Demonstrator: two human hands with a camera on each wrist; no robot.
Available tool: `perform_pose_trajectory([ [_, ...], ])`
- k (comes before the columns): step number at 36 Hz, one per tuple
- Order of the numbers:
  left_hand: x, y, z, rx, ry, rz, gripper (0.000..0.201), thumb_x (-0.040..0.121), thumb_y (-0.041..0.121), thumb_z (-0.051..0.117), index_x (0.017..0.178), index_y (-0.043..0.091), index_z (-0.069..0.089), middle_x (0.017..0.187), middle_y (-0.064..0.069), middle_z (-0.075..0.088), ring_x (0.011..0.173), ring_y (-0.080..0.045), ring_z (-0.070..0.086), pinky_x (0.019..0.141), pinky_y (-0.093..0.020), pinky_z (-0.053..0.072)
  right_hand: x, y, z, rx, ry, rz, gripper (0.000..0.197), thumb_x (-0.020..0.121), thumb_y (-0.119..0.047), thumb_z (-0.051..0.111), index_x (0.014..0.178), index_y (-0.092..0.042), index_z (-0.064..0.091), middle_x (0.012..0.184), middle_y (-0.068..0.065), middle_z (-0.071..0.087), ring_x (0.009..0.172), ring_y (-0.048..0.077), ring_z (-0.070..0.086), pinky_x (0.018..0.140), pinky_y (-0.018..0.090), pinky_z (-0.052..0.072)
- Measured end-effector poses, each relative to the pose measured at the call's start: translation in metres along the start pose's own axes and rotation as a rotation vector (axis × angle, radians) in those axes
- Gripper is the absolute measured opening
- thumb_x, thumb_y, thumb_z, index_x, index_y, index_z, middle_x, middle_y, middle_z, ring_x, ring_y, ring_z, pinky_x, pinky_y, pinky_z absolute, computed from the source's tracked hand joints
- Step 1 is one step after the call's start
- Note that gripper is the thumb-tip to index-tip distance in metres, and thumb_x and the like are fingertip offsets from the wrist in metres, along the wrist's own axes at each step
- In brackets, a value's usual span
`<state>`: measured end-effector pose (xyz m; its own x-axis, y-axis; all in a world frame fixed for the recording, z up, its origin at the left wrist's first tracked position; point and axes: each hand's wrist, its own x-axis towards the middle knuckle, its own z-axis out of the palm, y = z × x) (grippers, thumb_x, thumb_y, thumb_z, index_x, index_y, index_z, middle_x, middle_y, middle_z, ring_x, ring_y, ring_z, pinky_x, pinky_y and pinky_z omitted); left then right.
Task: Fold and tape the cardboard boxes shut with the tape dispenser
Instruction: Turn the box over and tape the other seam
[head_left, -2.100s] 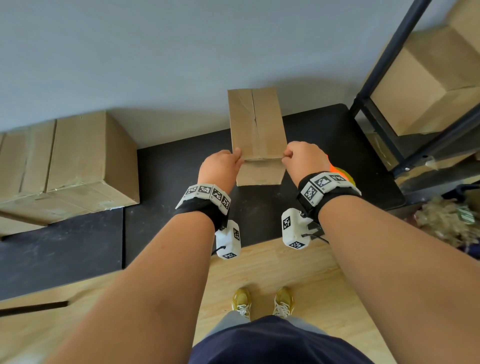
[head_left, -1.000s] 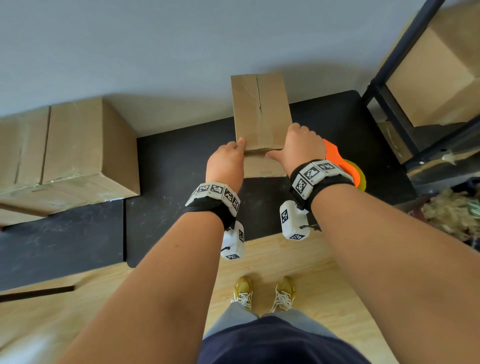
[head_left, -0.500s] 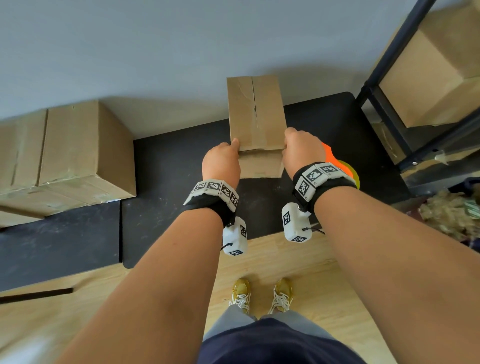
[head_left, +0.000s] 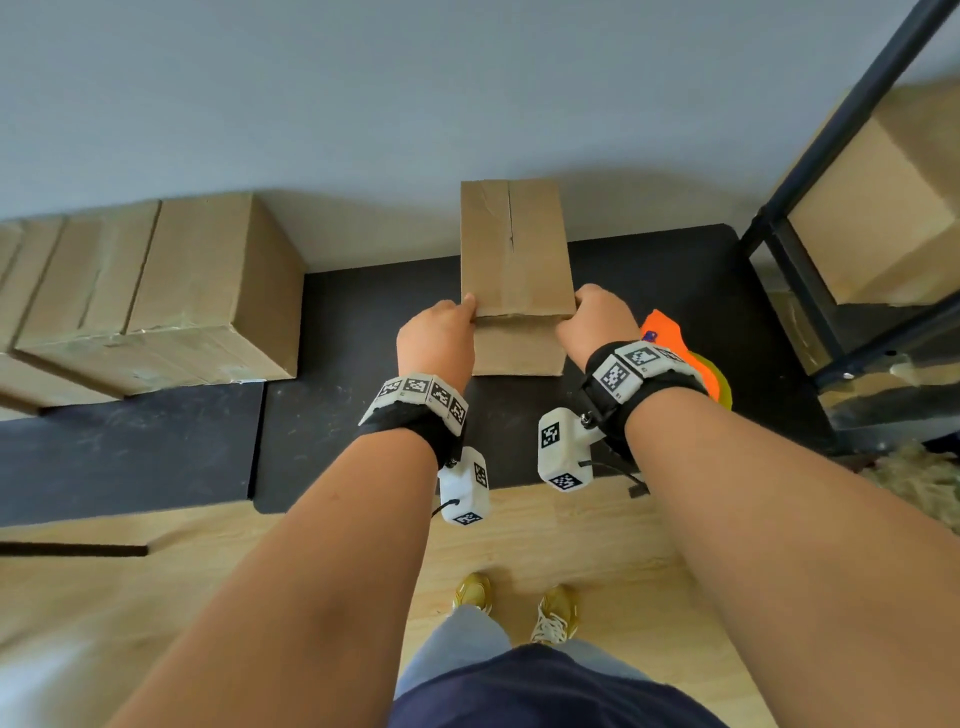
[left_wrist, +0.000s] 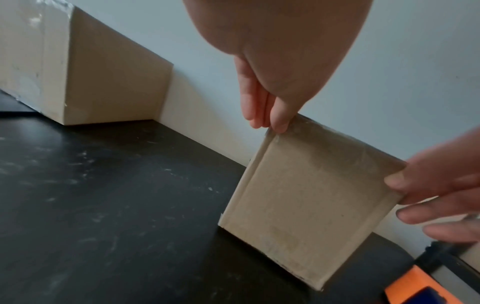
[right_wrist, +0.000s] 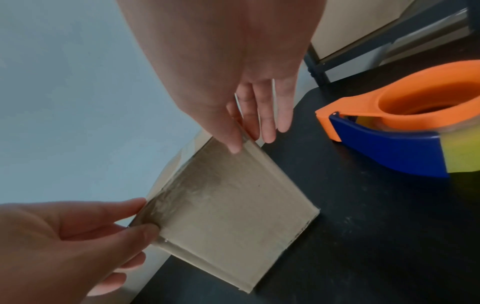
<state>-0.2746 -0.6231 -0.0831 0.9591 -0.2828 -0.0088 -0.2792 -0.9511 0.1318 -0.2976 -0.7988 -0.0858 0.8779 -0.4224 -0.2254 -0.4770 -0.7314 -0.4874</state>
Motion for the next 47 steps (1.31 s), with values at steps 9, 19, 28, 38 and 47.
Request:
perform_pose_trajectory([
  [9, -0.026, -0.055, -0.005, -0.036, 0.145, -0.12, 0.029, 0.09, 0.005, 0.048, 0.114, 0.018, 0.056, 0.084, -0.001, 0.052, 0.069, -0.02, 0.047, 0.055, -0.031, 0.031, -0.013, -0.05, 0.026, 0.011, -0.062, -0.14, 0.012, 0.086, -0.018, 0.059, 0.096, -0.011, 0.059, 0.091, 0.006, 0.063, 0.081, 0.024, 0.06, 0.061, 0.03, 0.04],
  [19, -0.036, -0.15, -0.015, 0.021, 0.207, -0.121, 0.027, 0.085, 0.001, 0.058, 0.109, 0.012, 0.059, 0.086, -0.004, 0.058, 0.08, -0.024, 0.055, 0.058, -0.031, 0.031, -0.031, -0.135, 0.066, 0.095, -0.151, -0.21, 0.025, 0.095, -0.034, 0.053, 0.109, -0.014, 0.059, 0.098, 0.003, 0.064, 0.086, 0.023, 0.061, 0.069, 0.031, 0.045],
  [28, -0.026, -0.224, -0.018, 0.214, 0.365, -0.032, 0.02, 0.062, -0.001, 0.071, 0.072, 0.015, 0.063, 0.081, -0.002, 0.053, 0.079, -0.024, 0.051, 0.075, -0.033, 0.044, -0.032, -0.193, 0.11, 0.026, -0.179, -0.191, 0.03, 0.097, -0.014, 0.047, 0.125, -0.012, 0.057, 0.115, 0.008, 0.064, 0.1, 0.027, 0.061, 0.074, 0.031, 0.045],
  [38, -0.01, -0.252, -0.018, 0.135, 0.346, -0.02, 0.018, 0.067, 0.0, 0.067, 0.081, 0.011, 0.064, 0.089, -0.005, 0.057, 0.081, -0.025, 0.053, 0.074, -0.034, 0.046, -0.03, -0.213, 0.124, 0.048, -0.181, -0.177, 0.034, 0.095, -0.011, 0.044, 0.126, -0.014, 0.058, 0.114, 0.008, 0.064, 0.097, 0.026, 0.06, 0.076, 0.031, 0.047],
  [47, -0.006, -0.221, -0.023, 0.079, 0.32, 0.062, 0.027, 0.077, 0.002, 0.056, 0.102, 0.008, 0.062, 0.106, -0.007, 0.058, 0.096, -0.026, 0.054, 0.086, -0.035, 0.045, -0.035, -0.181, 0.104, 0.069, -0.103, -0.078, 0.048, 0.096, -0.016, 0.048, 0.144, -0.019, 0.044, 0.134, 0.007, 0.057, 0.116, 0.026, 0.057, 0.083, 0.029, 0.042],
])
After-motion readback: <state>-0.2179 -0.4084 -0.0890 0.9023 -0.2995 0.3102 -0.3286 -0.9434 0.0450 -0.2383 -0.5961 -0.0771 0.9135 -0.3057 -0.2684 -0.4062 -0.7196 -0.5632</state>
